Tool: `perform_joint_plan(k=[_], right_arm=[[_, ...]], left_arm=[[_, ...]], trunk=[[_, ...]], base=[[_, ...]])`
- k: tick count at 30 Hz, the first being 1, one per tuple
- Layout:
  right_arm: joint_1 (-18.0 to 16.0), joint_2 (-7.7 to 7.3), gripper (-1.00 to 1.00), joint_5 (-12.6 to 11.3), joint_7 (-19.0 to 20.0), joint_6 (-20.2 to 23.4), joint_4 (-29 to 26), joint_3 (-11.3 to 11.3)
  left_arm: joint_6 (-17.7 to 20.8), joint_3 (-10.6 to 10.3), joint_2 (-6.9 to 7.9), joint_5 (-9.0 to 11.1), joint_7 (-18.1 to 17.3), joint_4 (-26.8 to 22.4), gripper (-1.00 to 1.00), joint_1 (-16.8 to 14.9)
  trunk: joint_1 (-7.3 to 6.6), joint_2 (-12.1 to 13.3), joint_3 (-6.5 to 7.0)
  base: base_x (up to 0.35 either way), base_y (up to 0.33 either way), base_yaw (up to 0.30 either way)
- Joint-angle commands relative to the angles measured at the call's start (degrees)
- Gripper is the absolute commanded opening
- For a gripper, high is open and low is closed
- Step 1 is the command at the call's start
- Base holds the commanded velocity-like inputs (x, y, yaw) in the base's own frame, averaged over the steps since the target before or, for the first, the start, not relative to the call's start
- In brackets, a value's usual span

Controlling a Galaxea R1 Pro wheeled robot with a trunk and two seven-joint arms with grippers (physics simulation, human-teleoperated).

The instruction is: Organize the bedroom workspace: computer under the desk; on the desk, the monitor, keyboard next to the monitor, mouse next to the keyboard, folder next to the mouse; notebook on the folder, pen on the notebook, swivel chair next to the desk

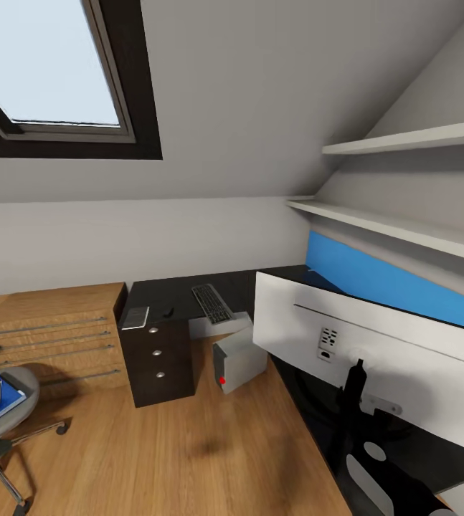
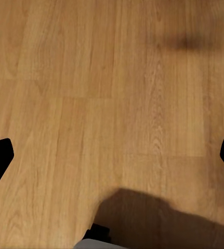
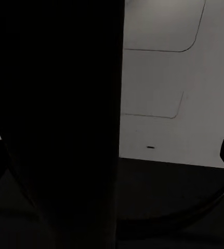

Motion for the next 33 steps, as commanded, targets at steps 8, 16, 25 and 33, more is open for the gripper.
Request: perform_joint_plan(k=[8, 16, 25, 33], right_arm=[[-0.1, -0.10, 1.00, -0.9, -0.4, -0.5, 0.0, 0.4], [-0.1, -0.10, 1.00, -0.9, -0.4, -0.5, 0.0, 0.4], [-0.1, -0.10, 1.00, -0.9, -0.4, -0.5, 0.0, 0.4], [-0.1, -0.10, 1.00, -0.8, -0.4, -0.5, 0.1, 0.4]], left_arm=[[-0.2, -0.5, 0.01, 0.3, 0.4, -0.1, 1.00, 0.0], [-0.2, -0.5, 0.01, 0.3, 0.4, 0.0, 1.00, 0.0], [-0.2, -0.5, 0.01, 0.3, 0.4, 0.0, 1.00, 0.0], [-0.2, -0.5, 0.01, 0.3, 0.4, 0.0, 1.00, 0.0]], trunk=[[0.02, 0.0, -0.03], [0.02, 0.0, -0.03], [0.02, 0.0, -0.03], [0.02, 0.0, -0.03]], base=[[0.000, 0.000, 0.000], [-0.118, 0.047, 0.000], [-0.037, 0.012, 0.000], [-0.219, -0.125, 0.000]])
